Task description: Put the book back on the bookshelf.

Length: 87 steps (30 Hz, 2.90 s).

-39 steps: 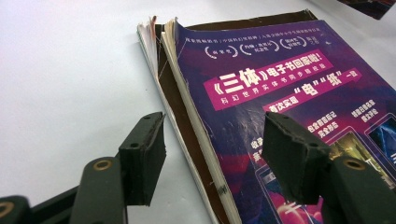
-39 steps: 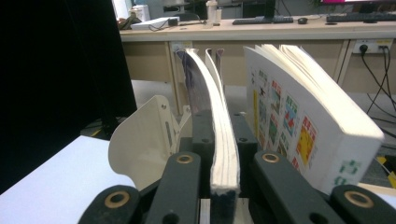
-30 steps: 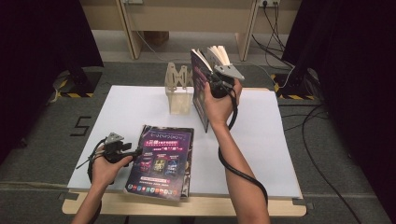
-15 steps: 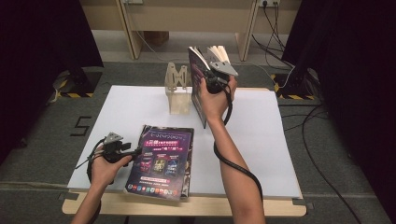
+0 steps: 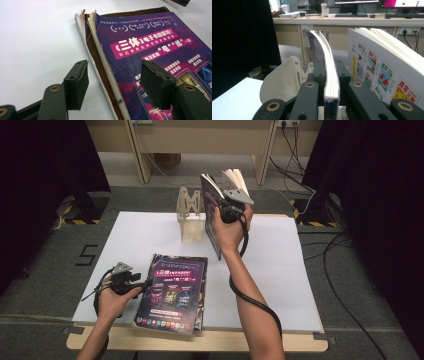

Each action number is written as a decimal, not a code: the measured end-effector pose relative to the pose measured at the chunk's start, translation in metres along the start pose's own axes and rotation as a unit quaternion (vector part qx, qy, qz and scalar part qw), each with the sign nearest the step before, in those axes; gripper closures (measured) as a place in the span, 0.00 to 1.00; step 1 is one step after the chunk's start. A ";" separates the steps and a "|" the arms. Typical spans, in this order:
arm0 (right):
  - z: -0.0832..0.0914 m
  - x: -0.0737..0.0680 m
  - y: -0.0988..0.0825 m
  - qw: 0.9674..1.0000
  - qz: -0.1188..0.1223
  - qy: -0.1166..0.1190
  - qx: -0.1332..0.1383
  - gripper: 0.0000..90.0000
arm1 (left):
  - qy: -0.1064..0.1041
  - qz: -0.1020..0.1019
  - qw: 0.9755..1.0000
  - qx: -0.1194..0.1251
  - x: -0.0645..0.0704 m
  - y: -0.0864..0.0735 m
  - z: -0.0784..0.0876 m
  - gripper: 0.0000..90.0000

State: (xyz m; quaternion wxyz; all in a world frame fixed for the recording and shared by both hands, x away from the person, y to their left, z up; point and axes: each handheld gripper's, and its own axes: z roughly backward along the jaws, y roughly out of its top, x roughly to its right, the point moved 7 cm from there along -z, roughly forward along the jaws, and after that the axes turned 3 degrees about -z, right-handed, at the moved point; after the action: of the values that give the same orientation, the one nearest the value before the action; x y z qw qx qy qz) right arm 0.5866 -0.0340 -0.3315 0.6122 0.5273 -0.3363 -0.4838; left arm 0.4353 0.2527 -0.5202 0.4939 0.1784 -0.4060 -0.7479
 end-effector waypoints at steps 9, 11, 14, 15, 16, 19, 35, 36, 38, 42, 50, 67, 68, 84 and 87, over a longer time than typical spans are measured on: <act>0.007 0.004 -0.003 1.000 -0.004 0.004 -0.016 0.89 | -0.002 -0.001 1.000 -0.002 0.003 0.000 -0.001 0.43; 0.008 0.004 -0.005 1.000 -0.006 0.005 -0.024 0.88 | -0.002 -0.002 1.000 -0.002 0.003 0.000 -0.001 0.43; 0.009 0.005 -0.008 0.999 -0.009 0.003 -0.032 0.88 | -0.002 -0.001 1.000 -0.002 0.002 0.000 0.000 0.43; 0.009 0.006 -0.009 0.999 -0.010 0.003 -0.032 0.88 | -0.001 0.000 1.000 -0.002 0.002 0.000 0.000 0.43; 0.010 0.007 -0.010 0.999 -0.012 0.003 -0.034 0.88 | -0.001 0.000 1.000 -0.002 0.002 0.000 0.000 0.43; 0.011 0.008 -0.012 0.999 -0.015 0.004 -0.037 0.88 | -0.001 -0.001 1.000 -0.003 0.001 0.000 -0.001 0.43; 0.014 0.013 -0.019 0.998 -0.017 0.001 -0.059 0.88 | -0.002 -0.001 1.000 -0.004 0.002 0.000 -0.001 0.43; 0.014 0.014 -0.019 0.998 -0.017 0.000 -0.060 0.88 | -0.002 -0.001 1.000 -0.004 0.002 0.000 -0.001 0.43; 0.014 0.014 -0.019 0.998 -0.019 0.000 -0.062 0.88 | -0.002 -0.001 1.000 -0.003 0.002 0.000 -0.002 0.43; 0.012 0.014 -0.020 0.997 -0.019 -0.001 -0.070 0.88 | -0.002 -0.002 1.000 -0.005 0.003 0.000 -0.002 0.43; 0.008 0.014 -0.018 0.997 -0.023 -0.001 -0.076 0.89 | -0.003 -0.001 1.000 -0.004 0.002 -0.001 -0.002 0.43; 0.006 0.012 -0.018 0.997 -0.013 -0.003 -0.079 0.94 | -0.002 -0.002 1.000 -0.004 0.001 -0.001 -0.002 0.43; 0.006 0.012 -0.018 0.997 -0.012 -0.003 -0.076 0.94 | -0.003 -0.002 1.000 -0.004 0.001 -0.001 -0.002 0.43; 0.001 0.008 -0.004 0.999 -0.018 -0.008 -0.044 0.94 | -0.002 0.001 1.000 -0.002 0.000 -0.001 -0.001 0.43; -0.003 0.008 -0.002 0.999 -0.016 -0.009 -0.040 0.94 | -0.002 0.001 1.000 -0.002 0.000 -0.001 -0.001 0.43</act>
State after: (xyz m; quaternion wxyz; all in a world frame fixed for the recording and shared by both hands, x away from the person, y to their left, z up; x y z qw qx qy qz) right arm 0.5915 -0.0402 -0.3344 0.6221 0.5031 -0.3137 -0.5114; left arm 0.4357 0.2523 -0.5213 0.4944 0.1756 -0.4058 -0.7484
